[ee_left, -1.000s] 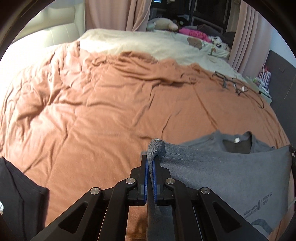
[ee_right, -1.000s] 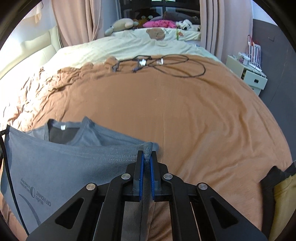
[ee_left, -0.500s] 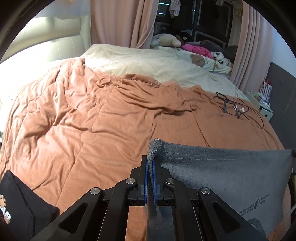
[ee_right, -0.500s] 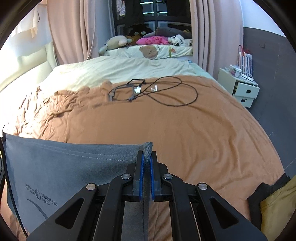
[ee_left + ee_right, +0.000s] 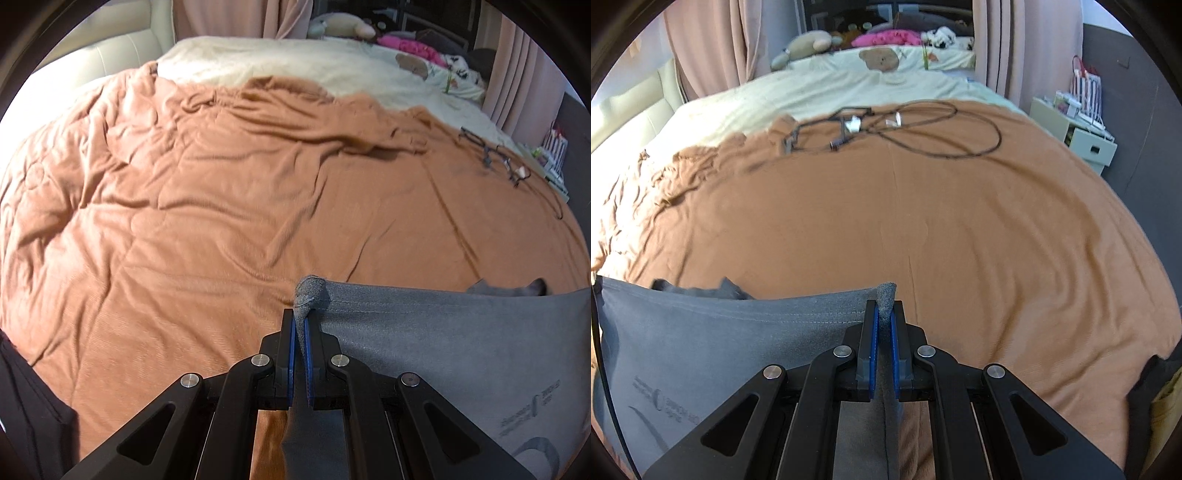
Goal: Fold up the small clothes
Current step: 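Lift the folded edge with both grippers and fold it over again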
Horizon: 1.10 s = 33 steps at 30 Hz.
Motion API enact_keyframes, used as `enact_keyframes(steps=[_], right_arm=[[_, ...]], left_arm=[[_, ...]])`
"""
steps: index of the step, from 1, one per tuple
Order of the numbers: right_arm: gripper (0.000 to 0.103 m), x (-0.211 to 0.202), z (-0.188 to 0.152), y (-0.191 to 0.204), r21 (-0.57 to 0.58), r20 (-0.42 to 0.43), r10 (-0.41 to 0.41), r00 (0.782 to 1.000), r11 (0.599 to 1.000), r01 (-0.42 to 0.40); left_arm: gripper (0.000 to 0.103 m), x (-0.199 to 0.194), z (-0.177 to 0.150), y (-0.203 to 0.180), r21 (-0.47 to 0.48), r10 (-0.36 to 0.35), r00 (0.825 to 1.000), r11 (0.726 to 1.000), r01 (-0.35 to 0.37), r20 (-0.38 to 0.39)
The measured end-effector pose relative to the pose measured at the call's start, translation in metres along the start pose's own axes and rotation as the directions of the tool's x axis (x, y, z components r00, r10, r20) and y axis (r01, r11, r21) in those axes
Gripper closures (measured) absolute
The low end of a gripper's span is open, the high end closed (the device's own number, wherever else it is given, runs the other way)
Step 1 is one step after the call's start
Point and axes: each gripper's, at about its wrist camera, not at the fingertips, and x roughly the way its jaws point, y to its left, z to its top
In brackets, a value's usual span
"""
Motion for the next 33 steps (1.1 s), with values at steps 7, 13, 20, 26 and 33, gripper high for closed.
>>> enact_keyframes(steps=[7,13,20,26,33], right_arm=[[0.101,0.007,0.007,-0.002,0.005,0.017,-0.015,1.000,1.000,0.015],[0.101,-0.014,0.007,0.006,0.011,0.095,-0.035,0.995,0.999,0.034],[0.101,0.001,0.012,0.008,0.024,0.093,-0.045,0.995,0.999,0.043],[0.101,0.044,0.016,0.004,0.037,0.017,-0.058,0.998,0.998,0.057],[0.101,0.092,0.006,-0.004,0.024,-0.078,-0.077,0.994,0.997,0.079]], left_arm=[[0.099,-0.003,0.001,0.002,-0.004,0.021,0.997,1.000,-0.021,0.073],[0.099,-0.019,0.015,0.003,-0.013,0.026,0.990,1.000,-0.024,0.139],[0.099,-0.005,0.035,-0.002,0.001,0.045,0.992,0.999,-0.045,0.117],[0.099,0.033,0.036,-0.007,0.011,0.072,0.997,0.997,-0.073,0.040],[0.099,0.081,0.020,-0.008,0.021,0.097,0.993,0.995,-0.096,-0.064]])
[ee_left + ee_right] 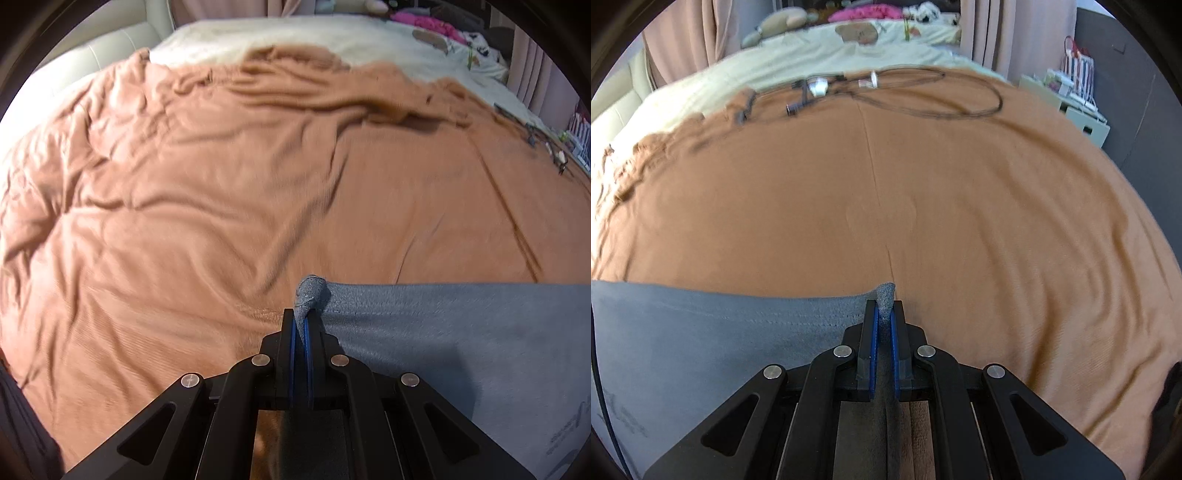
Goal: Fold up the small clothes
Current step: 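Lift the folded edge with both grippers and fold it over again, then open both grippers and pull both tools back from the folded shirt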
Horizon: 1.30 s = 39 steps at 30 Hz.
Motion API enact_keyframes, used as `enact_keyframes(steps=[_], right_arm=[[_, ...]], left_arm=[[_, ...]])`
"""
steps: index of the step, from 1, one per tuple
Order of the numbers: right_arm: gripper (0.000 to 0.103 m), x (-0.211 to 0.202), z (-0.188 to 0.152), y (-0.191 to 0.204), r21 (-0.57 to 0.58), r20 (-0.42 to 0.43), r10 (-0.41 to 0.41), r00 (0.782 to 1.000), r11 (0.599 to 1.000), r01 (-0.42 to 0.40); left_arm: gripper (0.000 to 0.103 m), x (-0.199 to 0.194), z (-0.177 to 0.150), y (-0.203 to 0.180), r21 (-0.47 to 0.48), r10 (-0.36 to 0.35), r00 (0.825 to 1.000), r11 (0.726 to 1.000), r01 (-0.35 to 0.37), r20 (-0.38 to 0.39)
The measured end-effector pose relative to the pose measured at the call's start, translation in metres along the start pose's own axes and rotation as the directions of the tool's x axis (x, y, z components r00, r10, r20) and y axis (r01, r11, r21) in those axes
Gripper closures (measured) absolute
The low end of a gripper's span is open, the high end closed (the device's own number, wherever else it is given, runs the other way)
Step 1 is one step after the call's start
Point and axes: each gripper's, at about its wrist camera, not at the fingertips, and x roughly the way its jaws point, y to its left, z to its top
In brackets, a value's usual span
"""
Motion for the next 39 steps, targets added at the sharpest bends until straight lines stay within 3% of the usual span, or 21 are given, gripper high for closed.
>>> enact_keyframes(steps=[4,8,11,12,13,15,18,28,39], right_arm=[[0.101,0.003,0.008,0.001,-0.006,-0.025,0.002,1.000,1.000,-0.002],[0.098,0.000,0.017,-0.003,0.029,-0.061,0.030,0.998,0.999,-0.028],[0.074,-0.016,0.016,-0.009,0.056,-0.038,0.041,0.998,0.998,-0.039],[0.050,-0.024,0.015,-0.011,0.061,-0.026,0.052,0.998,0.997,-0.050],[0.034,-0.032,0.013,-0.013,0.067,-0.009,0.056,0.998,0.996,-0.056],[0.033,-0.046,0.009,-0.016,0.071,0.009,0.069,0.998,0.995,-0.069],[0.033,-0.067,0.003,-0.018,0.077,0.012,0.111,0.994,0.991,-0.111],[0.033,-0.124,-0.038,-0.036,0.052,0.009,0.158,0.987,0.986,-0.158],[0.033,-0.176,-0.076,-0.063,0.125,0.028,0.202,0.979,0.971,-0.204]], left_arm=[[0.096,0.003,0.001,0.002,-0.008,-0.003,1.000,1.000,0.003,-0.021],[0.076,-0.006,0.003,0.007,-0.018,0.008,0.999,1.000,-0.009,-0.049],[0.063,-0.019,-0.004,0.015,-0.045,-0.001,0.999,0.999,-0.001,-0.047],[0.057,-0.024,-0.007,0.018,-0.052,-0.005,0.999,0.999,0.003,-0.049],[0.055,-0.027,-0.008,0.021,-0.057,-0.008,0.999,0.998,0.006,-0.050],[0.047,-0.039,-0.014,0.027,-0.067,-0.013,0.999,0.998,0.010,-0.046],[0.045,-0.056,-0.023,0.036,-0.089,-0.031,0.999,0.996,0.028,-0.033],[0.044,-0.107,-0.058,0.056,-0.150,-0.088,0.996,0.985,0.085,-0.016],[0.041,-0.157,-0.104,0.063,-0.189,-0.148,0.989,0.971,0.146,0.004]])
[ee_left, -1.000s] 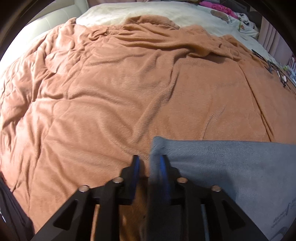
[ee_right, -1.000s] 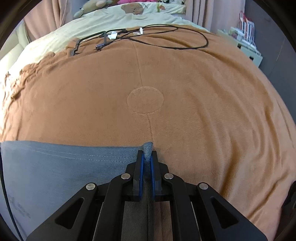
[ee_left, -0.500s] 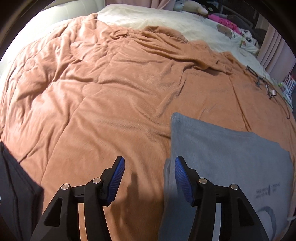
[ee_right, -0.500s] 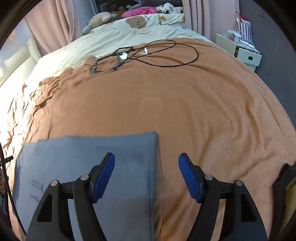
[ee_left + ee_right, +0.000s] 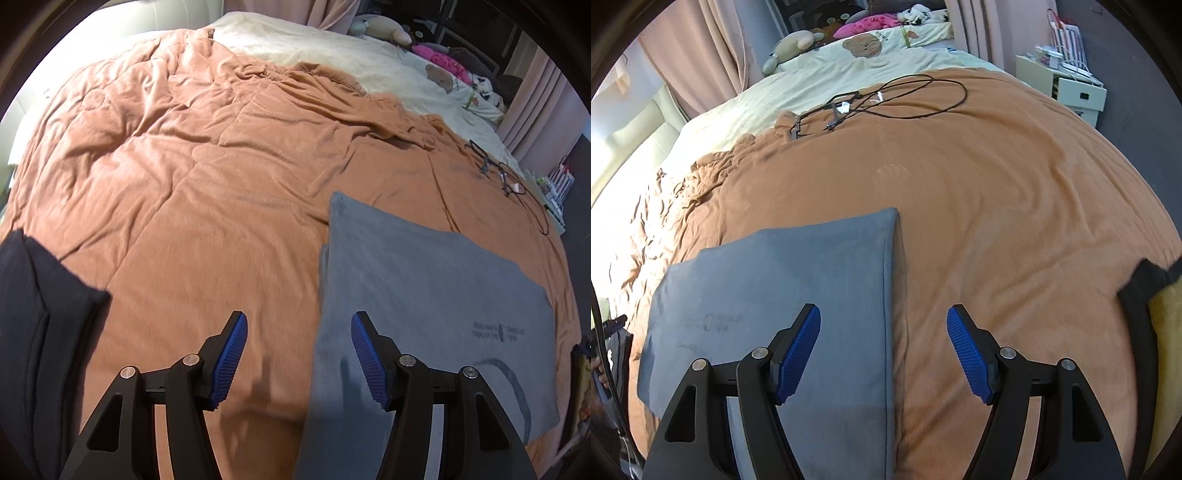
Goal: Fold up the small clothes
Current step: 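Open both grippers and pull both tools back from the folded shirt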
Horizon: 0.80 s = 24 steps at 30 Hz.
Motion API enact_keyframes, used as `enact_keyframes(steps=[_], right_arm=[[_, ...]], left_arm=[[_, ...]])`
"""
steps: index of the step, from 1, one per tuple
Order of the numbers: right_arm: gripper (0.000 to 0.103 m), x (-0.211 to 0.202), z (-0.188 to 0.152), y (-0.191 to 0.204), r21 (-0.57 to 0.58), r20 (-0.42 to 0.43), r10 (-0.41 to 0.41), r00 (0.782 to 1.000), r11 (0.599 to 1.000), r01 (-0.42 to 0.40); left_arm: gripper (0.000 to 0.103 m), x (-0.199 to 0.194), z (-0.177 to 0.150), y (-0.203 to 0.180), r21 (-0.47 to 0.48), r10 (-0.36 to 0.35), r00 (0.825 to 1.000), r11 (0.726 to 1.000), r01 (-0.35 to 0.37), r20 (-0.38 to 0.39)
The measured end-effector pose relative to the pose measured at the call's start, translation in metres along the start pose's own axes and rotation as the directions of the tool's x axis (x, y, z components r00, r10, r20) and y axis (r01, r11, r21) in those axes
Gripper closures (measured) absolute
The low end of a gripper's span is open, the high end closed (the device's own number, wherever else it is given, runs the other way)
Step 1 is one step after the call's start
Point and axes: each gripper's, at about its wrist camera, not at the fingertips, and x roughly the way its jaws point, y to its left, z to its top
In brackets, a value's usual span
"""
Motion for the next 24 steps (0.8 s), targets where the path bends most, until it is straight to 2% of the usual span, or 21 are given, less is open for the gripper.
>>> enact_keyframes(steps=[5,11,14,16,18,21,24], right_arm=[[0.033,-0.022,-0.021,-0.005,0.033,0.013,-0.021,1.000,0.999,0.020],[0.033,-0.041,-0.052,-0.013,0.109,-0.012,0.033,0.999,0.994,-0.032],[0.033,-0.046,-0.067,-0.019,0.145,-0.026,0.086,0.996,0.986,-0.081],[0.025,-0.050,-0.076,-0.022,0.163,-0.026,0.109,0.994,0.981,-0.103],[0.023,-0.055,-0.084,-0.026,0.175,-0.018,0.118,0.993,0.978,-0.114],[0.019,-0.062,-0.095,-0.032,0.199,-0.015,0.144,0.989,0.970,-0.138],[0.018,-0.065,-0.108,-0.033,0.212,-0.012,0.156,0.988,0.966,-0.150]], left_arm=[[0.041,-0.017,-0.025,0.006,-0.024,-0.027,1.000,0.999,0.027,0.003],[0.039,-0.033,-0.062,0.018,-0.066,-0.055,0.998,0.996,0.055,0.000],[0.031,-0.038,-0.080,0.025,-0.100,-0.073,0.997,0.992,0.073,-0.003],[0.027,-0.040,-0.092,0.028,-0.117,-0.085,0.996,0.990,0.084,-0.002],[0.015,-0.041,-0.102,0.031,-0.130,-0.091,0.996,0.987,0.090,-0.005],[0.006,-0.045,-0.118,0.035,-0.149,-0.103,0.995,0.984,0.102,0.000],[0.005,-0.046,-0.130,0.038,-0.181,-0.139,0.990,0.974,0.137,-0.002]])
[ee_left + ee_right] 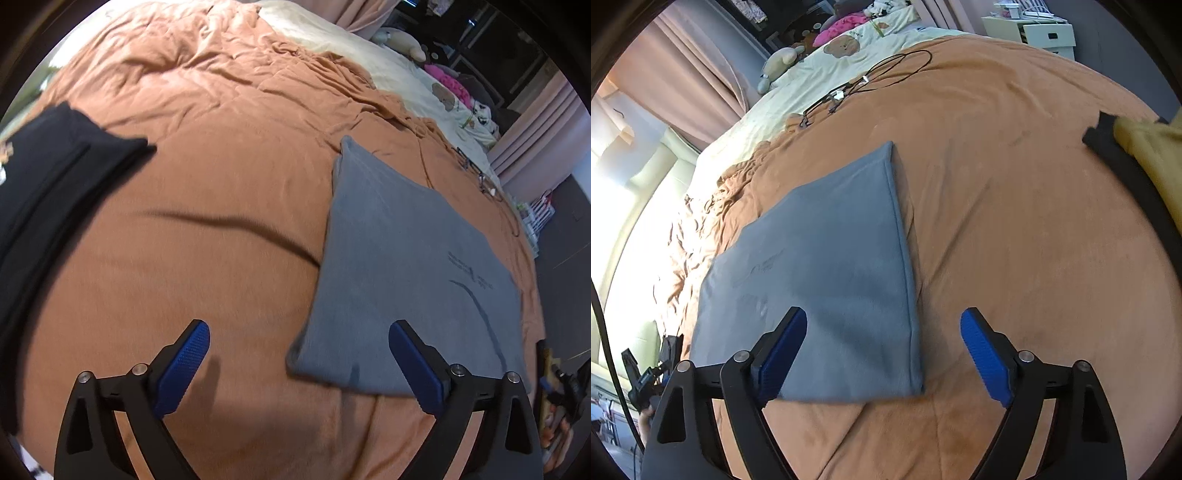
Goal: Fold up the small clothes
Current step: 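Open both grippers and pull both tools back from the folded shirt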
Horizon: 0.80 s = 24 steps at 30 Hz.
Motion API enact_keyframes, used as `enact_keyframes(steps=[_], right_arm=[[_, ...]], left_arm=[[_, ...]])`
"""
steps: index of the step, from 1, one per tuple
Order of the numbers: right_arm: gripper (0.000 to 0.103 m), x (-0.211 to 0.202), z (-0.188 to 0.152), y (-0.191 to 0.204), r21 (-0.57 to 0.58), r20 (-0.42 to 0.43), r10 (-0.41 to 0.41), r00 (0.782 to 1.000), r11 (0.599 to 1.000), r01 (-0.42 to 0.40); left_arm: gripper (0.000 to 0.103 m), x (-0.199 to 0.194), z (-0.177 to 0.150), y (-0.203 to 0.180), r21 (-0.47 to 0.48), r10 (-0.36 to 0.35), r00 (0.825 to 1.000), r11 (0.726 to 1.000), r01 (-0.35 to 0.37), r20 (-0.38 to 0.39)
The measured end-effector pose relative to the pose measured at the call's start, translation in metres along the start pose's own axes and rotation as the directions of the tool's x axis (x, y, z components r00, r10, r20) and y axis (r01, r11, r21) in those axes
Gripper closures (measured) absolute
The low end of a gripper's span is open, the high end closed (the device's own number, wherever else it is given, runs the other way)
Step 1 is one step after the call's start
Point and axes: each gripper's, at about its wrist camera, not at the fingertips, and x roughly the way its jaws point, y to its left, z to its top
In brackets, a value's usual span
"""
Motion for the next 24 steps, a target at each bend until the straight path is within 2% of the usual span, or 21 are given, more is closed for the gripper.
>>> enact_keyframes(steps=[5,7,9,12,14,16,17,22,24], right_arm=[[0.018,0.000,-0.020,-0.012,0.057,-0.007,0.030,1.000,0.998,-0.029],[0.018,-0.003,-0.028,-0.019,0.080,0.013,0.040,0.999,0.996,-0.041],[0.018,-0.005,-0.036,-0.024,0.102,0.030,0.058,0.998,0.993,-0.060],[0.019,-0.005,-0.047,-0.034,0.139,0.050,0.099,0.994,0.985,-0.105],[0.026,-0.004,-0.052,-0.039,0.151,0.055,0.118,0.992,0.981,-0.125],[0.038,0.001,-0.057,-0.043,0.168,0.042,0.137,0.990,0.976,-0.142],[0.040,0.004,-0.059,-0.045,0.174,0.035,0.145,0.989,0.973,-0.149],[0.042,0.017,-0.059,-0.052,0.195,0.012,0.150,0.989,0.969,-0.149],[0.043,0.021,-0.057,-0.055,0.208,0.009,0.156,0.988,0.966,-0.154]], left_arm=[[0.007,-0.003,-0.019,0.001,-0.029,-0.057,0.998,0.998,0.058,0.014],[0.013,-0.002,-0.026,0.000,-0.032,-0.100,0.995,0.994,0.101,0.010],[0.026,0.000,-0.029,-0.003,-0.027,-0.114,0.993,0.993,0.114,-0.002],[0.035,0.003,-0.033,-0.005,-0.031,-0.134,0.991,0.990,0.134,-0.010],[0.036,0.006,-0.035,-0.004,-0.052,-0.152,0.988,0.987,0.151,-0.014],[0.041,0.010,-0.037,-0.002,-0.067,-0.162,0.987,0.985,0.160,-0.022],[0.044,0.014,-0.038,-0.001,-0.075,-0.165,0.986,0.984,0.162,-0.031],[0.049,0.027,-0.042,0.006,-0.112,-0.167,0.985,0.981,0.161,-0.048],[0.058,0.032,-0.044,0.011,-0.134,-0.165,0.985,0.978,0.157,-0.056]])
